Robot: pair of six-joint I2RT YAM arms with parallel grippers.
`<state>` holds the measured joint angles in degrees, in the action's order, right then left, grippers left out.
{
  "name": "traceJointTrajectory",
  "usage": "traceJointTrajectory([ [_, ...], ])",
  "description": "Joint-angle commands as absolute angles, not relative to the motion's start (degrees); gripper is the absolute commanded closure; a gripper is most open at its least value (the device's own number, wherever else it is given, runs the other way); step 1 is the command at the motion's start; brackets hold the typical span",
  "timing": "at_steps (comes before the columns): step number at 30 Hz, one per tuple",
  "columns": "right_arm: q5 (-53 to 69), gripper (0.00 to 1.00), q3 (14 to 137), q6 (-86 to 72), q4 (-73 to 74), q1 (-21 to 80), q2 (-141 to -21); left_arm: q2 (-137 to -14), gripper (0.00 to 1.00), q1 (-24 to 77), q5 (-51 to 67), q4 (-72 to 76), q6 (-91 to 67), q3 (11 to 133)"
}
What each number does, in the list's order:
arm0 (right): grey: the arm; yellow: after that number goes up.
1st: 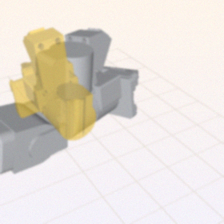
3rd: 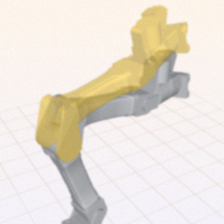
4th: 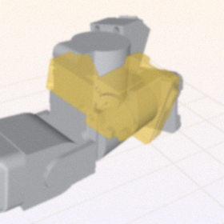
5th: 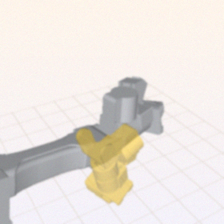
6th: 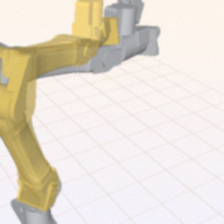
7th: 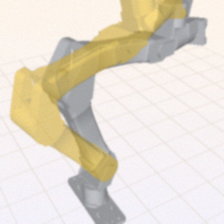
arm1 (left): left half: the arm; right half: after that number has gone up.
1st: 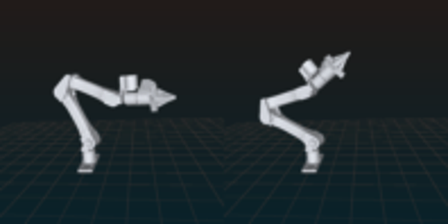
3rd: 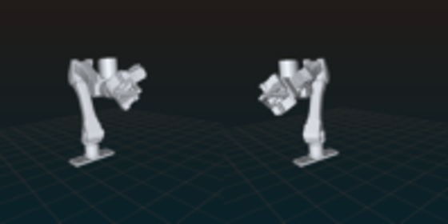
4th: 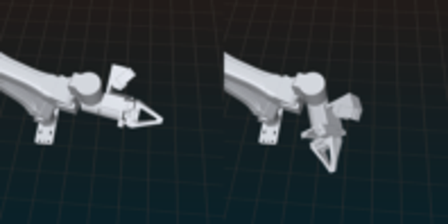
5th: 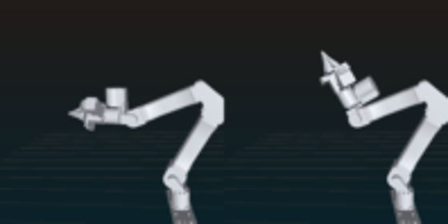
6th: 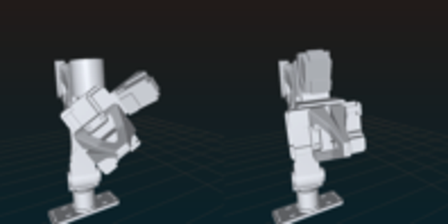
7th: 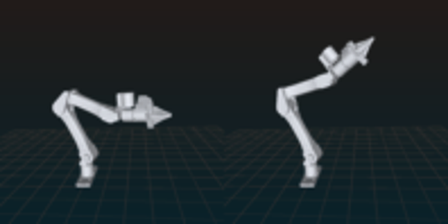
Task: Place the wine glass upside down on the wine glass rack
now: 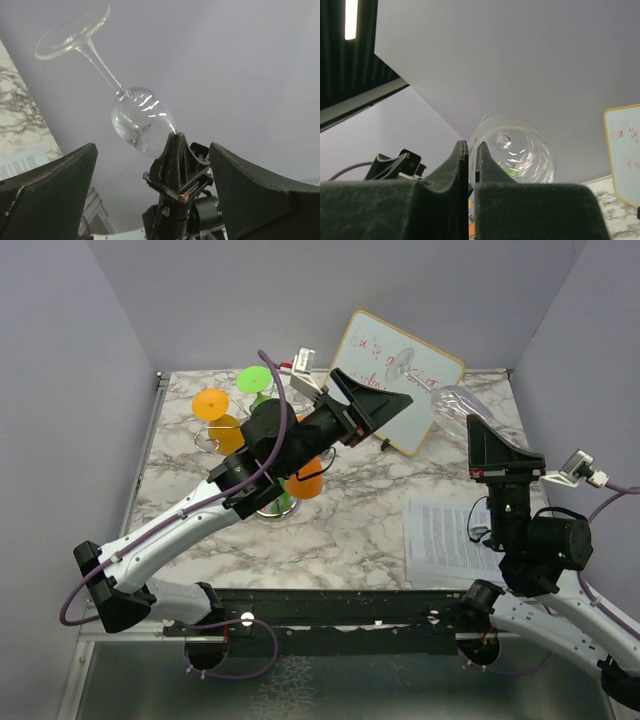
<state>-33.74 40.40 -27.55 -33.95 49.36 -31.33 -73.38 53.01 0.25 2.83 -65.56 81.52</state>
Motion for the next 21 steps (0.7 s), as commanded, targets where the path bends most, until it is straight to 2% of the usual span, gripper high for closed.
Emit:
traceJointTrajectory([
  [1,-31.3,0.99,39.7,-33.0,-39.8,49.1,-30.1,-76.5,0.06,56.5,-13.7,8.8,-65.6,84.0],
  [9,-29.0,0.99,38.8,-38.3,-40.1,49.1,-29.3,-81.8,0.07,58.1,-21.5,14.7,-63.3,86.8],
  [14,-27.7,0.99,38.4,-40.7,-39.7,49.1,-29.3,-84.6,0.22,58.5,-23.2,17.2,-61.8,89.2],
  [17,-27.6,0.99,37.9,-42.2,-39.7,49.1,-29.3,-85.6,0.27,59.1,-24.2,18.4,-61.5,90.0],
  [21,-27.8,0.99,36.7,-43.5,-41.1,49.1,-29.2,-86.0,0.4,60.8,-29.2,18.8,-61.5,90.2],
])
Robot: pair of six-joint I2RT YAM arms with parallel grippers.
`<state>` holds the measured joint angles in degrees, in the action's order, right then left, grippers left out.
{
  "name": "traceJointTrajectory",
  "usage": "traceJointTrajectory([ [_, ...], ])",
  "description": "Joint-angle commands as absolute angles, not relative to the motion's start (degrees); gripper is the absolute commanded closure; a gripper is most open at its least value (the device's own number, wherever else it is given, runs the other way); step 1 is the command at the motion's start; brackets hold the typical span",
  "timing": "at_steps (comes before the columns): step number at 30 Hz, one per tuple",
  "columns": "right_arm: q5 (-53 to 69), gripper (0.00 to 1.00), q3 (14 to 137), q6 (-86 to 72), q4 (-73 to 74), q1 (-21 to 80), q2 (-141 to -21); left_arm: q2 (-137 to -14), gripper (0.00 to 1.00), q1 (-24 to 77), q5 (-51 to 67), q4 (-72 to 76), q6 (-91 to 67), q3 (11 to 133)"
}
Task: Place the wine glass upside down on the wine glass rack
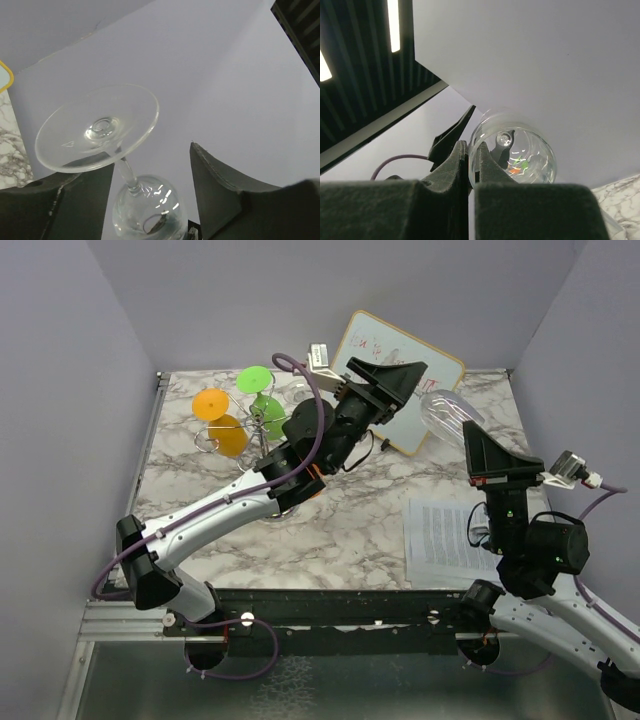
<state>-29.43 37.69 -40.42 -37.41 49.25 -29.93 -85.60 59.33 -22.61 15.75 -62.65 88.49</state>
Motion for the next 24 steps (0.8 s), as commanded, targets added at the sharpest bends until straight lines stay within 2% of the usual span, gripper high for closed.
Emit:
traceJointTrajectory([
  [1,-27.9,0.99,36.5,-43.9,-41.1,49.1,-29.3,-86.0,0.43,61.1,-30.4,18.9,-61.6,90.2],
  [10,-26.9,0.99,35.3,-44.4,-42.6,49.1,-29.4,-86.8,0.8,61.9,-33.2,22.3,-59.7,90.0],
  [13,-26.6,0.99,34.3,-44.5,-43.0,49.1,-28.8,-86.8,1.0,61.9,-30.1,25.1,-55.2,90.0],
  [15,-26.7,0.96,33.9,-45.0,-41.7,49.1,-27.9,-86.6,1.0,61.9,-29.0,26.7,-52.7,89.2],
  [16,-26.9,0.9,33.9,-45.2,-40.6,49.1,-27.3,-86.3,1.0,61.9,-28.5,27.6,-51.6,88.6],
  [18,-27.7,0.72,33.6,-46.2,-37.5,49.1,-25.9,-85.8,1.0,61.9,-27.3,28.9,-48.6,87.8],
  [21,-28.7,0.37,33.4,-48.0,-31.9,49.1,-23.5,-84.9,1.0,61.9,-25.1,29.6,-43.0,86.7],
  [22,-28.3,0.29,33.4,-48.1,-29.9,49.1,-22.8,-84.6,1.0,61.9,-24.6,29.7,-40.9,86.3],
  [24,-26.6,0.22,33.6,-47.6,-25.6,49.1,-21.1,-83.5,1.0,61.9,-24.2,29.9,-37.6,85.1],
])
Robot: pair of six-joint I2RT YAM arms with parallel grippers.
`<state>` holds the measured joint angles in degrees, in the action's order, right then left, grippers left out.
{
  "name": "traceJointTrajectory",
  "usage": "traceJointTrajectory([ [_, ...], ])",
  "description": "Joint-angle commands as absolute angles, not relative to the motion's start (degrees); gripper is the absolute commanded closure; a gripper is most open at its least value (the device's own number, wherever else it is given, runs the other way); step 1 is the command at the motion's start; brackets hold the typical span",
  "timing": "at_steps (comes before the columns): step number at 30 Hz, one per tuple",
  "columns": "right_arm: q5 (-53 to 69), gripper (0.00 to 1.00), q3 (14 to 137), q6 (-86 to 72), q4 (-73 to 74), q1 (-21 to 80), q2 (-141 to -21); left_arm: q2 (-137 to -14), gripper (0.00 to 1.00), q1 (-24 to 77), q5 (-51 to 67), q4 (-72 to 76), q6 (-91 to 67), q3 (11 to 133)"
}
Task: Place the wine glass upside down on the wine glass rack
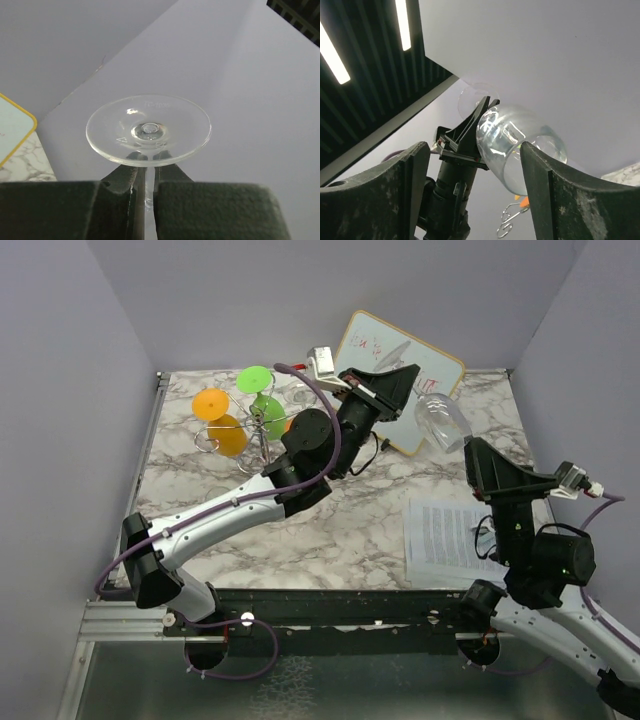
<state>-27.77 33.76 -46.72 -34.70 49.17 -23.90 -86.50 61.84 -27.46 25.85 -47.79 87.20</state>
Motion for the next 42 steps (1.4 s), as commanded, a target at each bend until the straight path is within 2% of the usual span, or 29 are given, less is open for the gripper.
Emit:
traceJointTrajectory([
  [1,-25.7,0.2,33.8,-47.5,-22.6,49.1,-20.4,-83.0,1.0,61.9,-24.0,30.0,-35.6,84.6],
  [8,-22.2,0.18,37.5,-46.8,1.4,49.1,-16.4,-79.3,1.0,61.9,-16.9,29.8,-23.7,80.6],
  [13,-16.7,0.18,37.0,-41.0,11.5,49.1,-12.1,-76.4,1.0,61.9,-12.9,28.5,-21.1,77.9],
  [18,-13.2,0.18,40.5,-32.8,13.4,49.1,-11.1,-74.0,1.0,61.9,-6.1,24.9,-19.5,75.6],
  [25,-12.2,0.2,46.2,-22.9,10.1,49.1,-15.2,-73.7,1.0,61.9,-0.1,14.0,-17.0,79.7],
  [31,-7.6,0.21,49.1,-18.6,7.1,49.1,-20.4,-72.9,1.0,61.9,8.3,12.9,-18.1,79.6],
  [34,-2.2,0.29,51.6,-17.5,7.2,49.1,-24.0,-72.8,1.0,61.9,13.8,12.7,-19.7,79.6],
  [42,8.6,0.63,54.2,-18.3,6.9,49.1,-29.8,-71.9,1.0,61.9,23.2,13.2,-22.5,78.4],
])
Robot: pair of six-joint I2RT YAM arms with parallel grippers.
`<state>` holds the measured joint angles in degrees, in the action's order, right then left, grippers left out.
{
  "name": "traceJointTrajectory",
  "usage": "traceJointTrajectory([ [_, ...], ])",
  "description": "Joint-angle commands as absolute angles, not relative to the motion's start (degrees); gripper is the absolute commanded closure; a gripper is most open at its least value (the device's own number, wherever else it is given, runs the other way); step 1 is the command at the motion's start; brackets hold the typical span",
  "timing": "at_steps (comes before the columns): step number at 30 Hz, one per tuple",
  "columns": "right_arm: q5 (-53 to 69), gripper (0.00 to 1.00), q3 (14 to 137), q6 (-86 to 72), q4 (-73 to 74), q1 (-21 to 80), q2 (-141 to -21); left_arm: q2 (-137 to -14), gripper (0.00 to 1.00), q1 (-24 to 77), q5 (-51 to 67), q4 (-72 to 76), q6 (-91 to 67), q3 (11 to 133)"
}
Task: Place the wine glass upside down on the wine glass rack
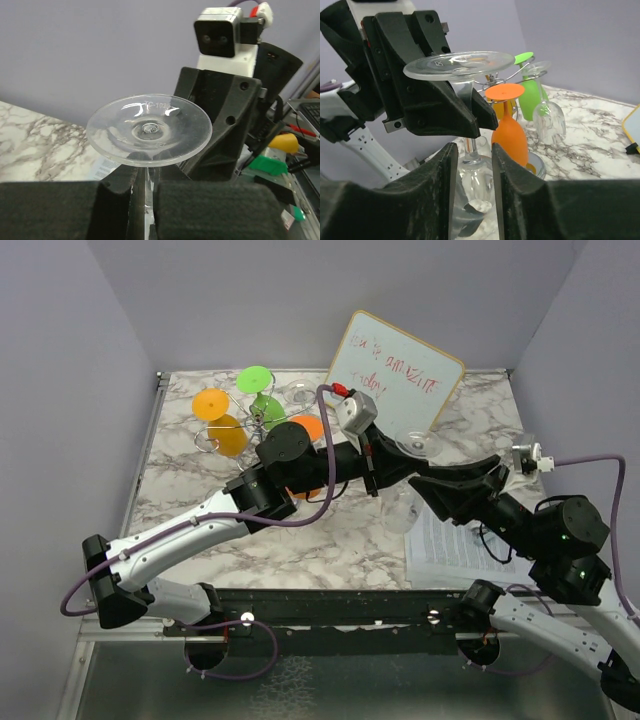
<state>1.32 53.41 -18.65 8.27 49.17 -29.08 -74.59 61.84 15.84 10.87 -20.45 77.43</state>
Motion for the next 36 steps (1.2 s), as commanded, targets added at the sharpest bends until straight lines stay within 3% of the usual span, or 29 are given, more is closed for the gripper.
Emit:
traceJointTrajectory([
  [1,9.1,0.66,53.7,-18.5,6.4,49.1,-29.8,-71.7,1.0,61.9,23.3,13.6,-22.6,77.9],
  [15,12.8,0.75,49.9,-21.2,-1.4,49.1,-31.5,-71.8,1.0,61.9,26.7,16.7,-23.6,76.0],
  [21,13.0,0.99,49.3,-21.1,-2.6,49.1,-32.2,-71.4,1.0,61.9,23.9,17.4,-25.5,75.3],
  [36,3.4,0.99,42.8,-14.8,-15.5,49.1,-28.2,-64.6,0.37,61.9,16.3,17.4,-32.9,66.8],
])
